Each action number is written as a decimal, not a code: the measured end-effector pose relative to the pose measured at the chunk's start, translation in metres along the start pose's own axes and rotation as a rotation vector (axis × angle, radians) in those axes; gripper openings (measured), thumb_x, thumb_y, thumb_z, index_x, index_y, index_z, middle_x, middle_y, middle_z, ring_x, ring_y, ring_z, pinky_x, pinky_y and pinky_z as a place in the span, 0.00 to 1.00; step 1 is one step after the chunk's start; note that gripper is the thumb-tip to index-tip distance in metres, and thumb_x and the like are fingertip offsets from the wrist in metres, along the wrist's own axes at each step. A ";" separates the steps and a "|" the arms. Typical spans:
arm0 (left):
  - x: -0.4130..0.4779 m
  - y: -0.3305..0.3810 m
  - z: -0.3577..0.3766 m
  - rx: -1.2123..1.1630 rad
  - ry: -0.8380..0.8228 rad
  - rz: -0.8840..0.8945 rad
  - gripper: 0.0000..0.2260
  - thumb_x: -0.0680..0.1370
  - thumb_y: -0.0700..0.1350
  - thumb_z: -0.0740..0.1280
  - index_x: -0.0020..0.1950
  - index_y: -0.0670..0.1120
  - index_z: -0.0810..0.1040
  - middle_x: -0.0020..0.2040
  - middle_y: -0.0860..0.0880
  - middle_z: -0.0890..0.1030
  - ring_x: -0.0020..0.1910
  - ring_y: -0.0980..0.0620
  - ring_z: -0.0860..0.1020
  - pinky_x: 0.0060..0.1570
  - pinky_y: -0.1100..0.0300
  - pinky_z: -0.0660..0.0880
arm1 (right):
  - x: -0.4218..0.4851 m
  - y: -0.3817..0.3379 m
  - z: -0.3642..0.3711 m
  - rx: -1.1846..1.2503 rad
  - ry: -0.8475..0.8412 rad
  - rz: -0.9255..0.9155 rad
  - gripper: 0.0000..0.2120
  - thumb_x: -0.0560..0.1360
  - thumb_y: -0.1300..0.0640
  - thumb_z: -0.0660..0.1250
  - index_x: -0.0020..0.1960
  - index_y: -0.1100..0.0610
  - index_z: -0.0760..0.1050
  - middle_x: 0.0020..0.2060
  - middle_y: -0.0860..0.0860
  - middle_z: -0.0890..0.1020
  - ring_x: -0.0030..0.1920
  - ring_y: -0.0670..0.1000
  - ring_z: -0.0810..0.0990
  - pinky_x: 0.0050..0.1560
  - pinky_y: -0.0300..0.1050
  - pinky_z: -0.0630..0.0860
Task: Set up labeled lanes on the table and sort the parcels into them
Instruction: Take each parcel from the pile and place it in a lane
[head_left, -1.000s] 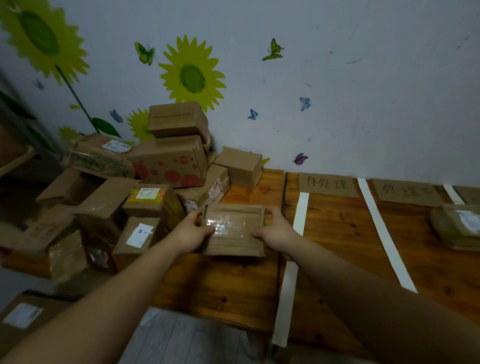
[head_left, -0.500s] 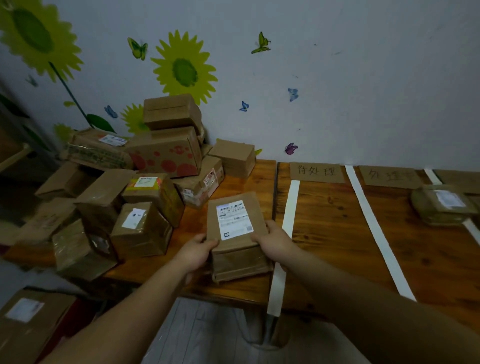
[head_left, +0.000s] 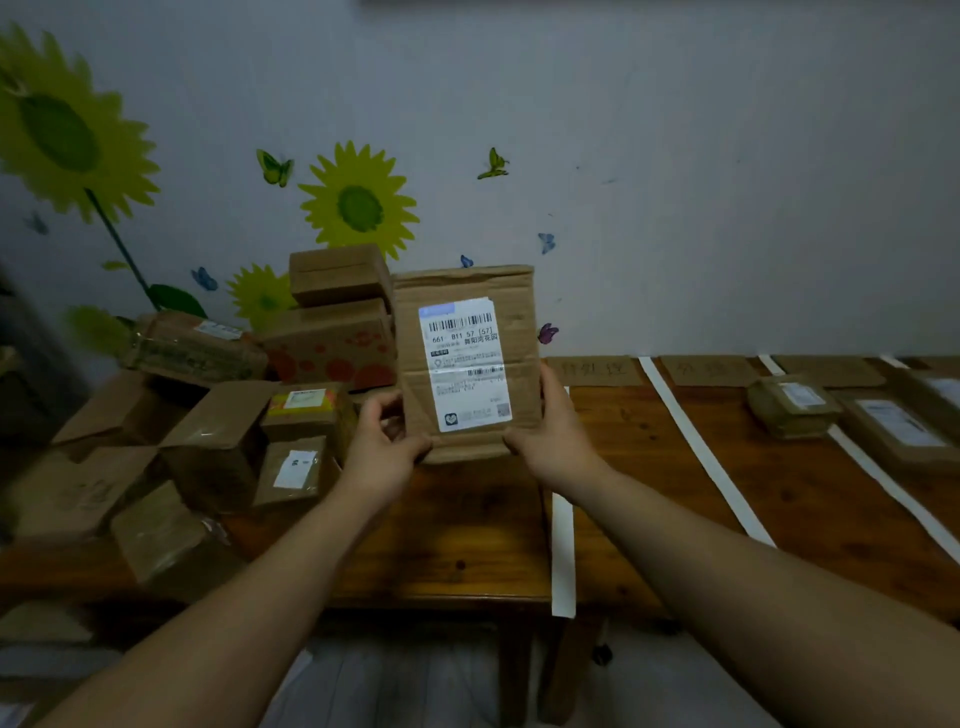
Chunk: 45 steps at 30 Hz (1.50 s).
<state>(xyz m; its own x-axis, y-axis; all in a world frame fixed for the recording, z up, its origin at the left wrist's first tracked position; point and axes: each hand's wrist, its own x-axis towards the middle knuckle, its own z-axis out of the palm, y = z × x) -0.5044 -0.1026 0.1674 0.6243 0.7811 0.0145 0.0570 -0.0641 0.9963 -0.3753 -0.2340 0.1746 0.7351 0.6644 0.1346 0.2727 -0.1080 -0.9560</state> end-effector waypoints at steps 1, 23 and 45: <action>-0.002 0.003 0.000 0.010 -0.012 0.037 0.23 0.73 0.31 0.67 0.62 0.50 0.67 0.49 0.58 0.75 0.47 0.64 0.75 0.49 0.64 0.75 | -0.005 -0.003 -0.001 -0.015 0.027 -0.026 0.32 0.69 0.61 0.74 0.65 0.40 0.63 0.62 0.47 0.74 0.64 0.49 0.72 0.62 0.56 0.75; -0.057 0.031 0.241 0.058 -0.351 0.080 0.21 0.74 0.34 0.68 0.59 0.53 0.66 0.57 0.51 0.74 0.57 0.49 0.75 0.54 0.50 0.78 | -0.087 0.034 -0.243 -0.131 0.273 0.052 0.34 0.72 0.65 0.70 0.69 0.41 0.62 0.65 0.46 0.73 0.66 0.48 0.71 0.65 0.51 0.72; 0.016 -0.041 0.441 0.255 -0.522 -0.330 0.19 0.78 0.43 0.63 0.68 0.47 0.66 0.58 0.45 0.76 0.51 0.47 0.78 0.48 0.48 0.79 | 0.010 0.178 -0.386 -0.239 0.192 0.449 0.25 0.77 0.48 0.64 0.72 0.45 0.61 0.62 0.48 0.76 0.62 0.51 0.74 0.61 0.51 0.71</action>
<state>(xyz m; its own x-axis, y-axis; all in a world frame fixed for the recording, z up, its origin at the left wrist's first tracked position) -0.1535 -0.3615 0.0893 0.8341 0.3855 -0.3946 0.4523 -0.0683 0.8893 -0.0798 -0.5322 0.1064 0.9059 0.3696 -0.2065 0.0232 -0.5304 -0.8475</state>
